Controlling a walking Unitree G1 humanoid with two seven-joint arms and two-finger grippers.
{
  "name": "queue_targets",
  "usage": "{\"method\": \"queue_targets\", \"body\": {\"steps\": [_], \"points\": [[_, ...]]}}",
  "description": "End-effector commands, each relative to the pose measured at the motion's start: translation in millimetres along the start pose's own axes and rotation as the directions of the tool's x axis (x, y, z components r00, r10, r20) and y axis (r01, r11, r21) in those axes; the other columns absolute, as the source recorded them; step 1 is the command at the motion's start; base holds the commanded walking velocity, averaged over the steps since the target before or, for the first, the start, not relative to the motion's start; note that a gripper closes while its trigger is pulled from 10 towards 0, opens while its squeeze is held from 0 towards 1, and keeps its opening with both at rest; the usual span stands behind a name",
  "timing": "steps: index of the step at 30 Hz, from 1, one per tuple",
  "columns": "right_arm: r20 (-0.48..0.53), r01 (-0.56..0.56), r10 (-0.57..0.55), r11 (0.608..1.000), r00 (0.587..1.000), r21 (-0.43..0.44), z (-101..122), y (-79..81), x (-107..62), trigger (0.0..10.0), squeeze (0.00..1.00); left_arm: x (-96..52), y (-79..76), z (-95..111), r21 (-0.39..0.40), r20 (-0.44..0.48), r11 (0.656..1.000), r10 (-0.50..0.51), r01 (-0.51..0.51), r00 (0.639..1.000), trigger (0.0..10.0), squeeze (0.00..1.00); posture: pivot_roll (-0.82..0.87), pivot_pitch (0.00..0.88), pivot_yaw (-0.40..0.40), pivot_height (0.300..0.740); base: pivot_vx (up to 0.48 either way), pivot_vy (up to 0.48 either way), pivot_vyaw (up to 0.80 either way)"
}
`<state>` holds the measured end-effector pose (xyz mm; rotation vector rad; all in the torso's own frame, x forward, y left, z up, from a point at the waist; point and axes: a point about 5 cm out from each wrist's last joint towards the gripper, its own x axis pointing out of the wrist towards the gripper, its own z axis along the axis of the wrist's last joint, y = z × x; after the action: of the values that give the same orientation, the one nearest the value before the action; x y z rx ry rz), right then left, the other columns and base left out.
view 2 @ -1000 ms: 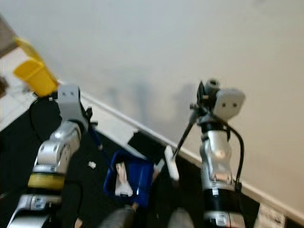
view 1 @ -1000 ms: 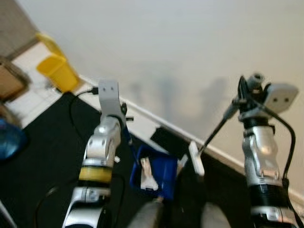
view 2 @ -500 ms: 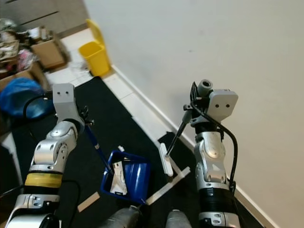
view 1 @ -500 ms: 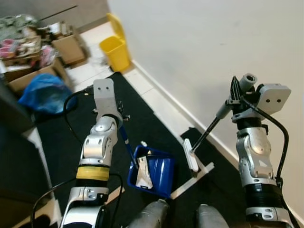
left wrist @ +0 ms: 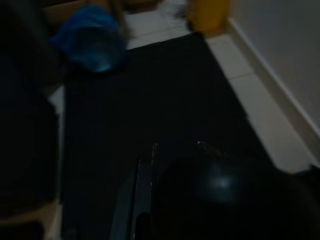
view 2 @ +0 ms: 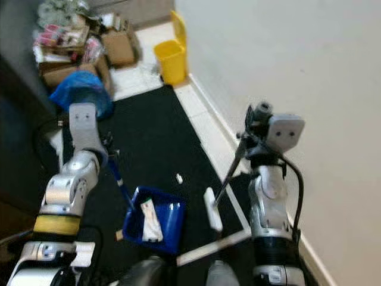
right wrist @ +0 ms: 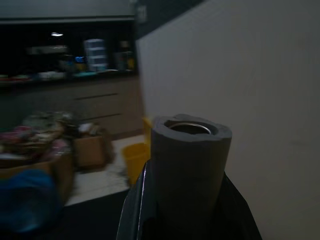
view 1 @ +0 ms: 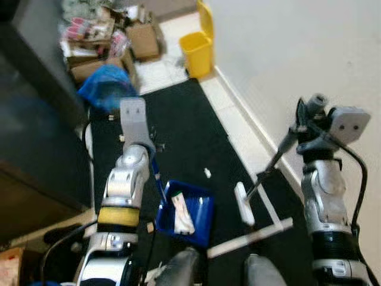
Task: Sweep floor
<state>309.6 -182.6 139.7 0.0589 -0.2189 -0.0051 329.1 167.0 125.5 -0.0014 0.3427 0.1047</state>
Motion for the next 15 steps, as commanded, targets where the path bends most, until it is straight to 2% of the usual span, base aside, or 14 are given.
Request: {"method": "queue_targets", "body": {"steps": [1,15], "points": [[0.029,-0.011,0.011,1.000,1.000,0.001,3.9,2.9,1.2,10.0,0.00,-0.3,1.5,3.2,0.004,0.018,1.000,0.004,-0.004,1.000,10.0,0.00,-0.07,0.064,0.092,0.740,0.000,0.000,0.80],[0.025,-0.015,0.015,1.000,1.000,-0.001,2.5,3.6,1.0,10.0,0.00,0.2,1.4,1.6,0.006,0.013,1.000,0.001,-0.001,1.000,10.0,0.00,-0.07,0.061,0.094,0.740,0.000,0.000,0.80]]}}
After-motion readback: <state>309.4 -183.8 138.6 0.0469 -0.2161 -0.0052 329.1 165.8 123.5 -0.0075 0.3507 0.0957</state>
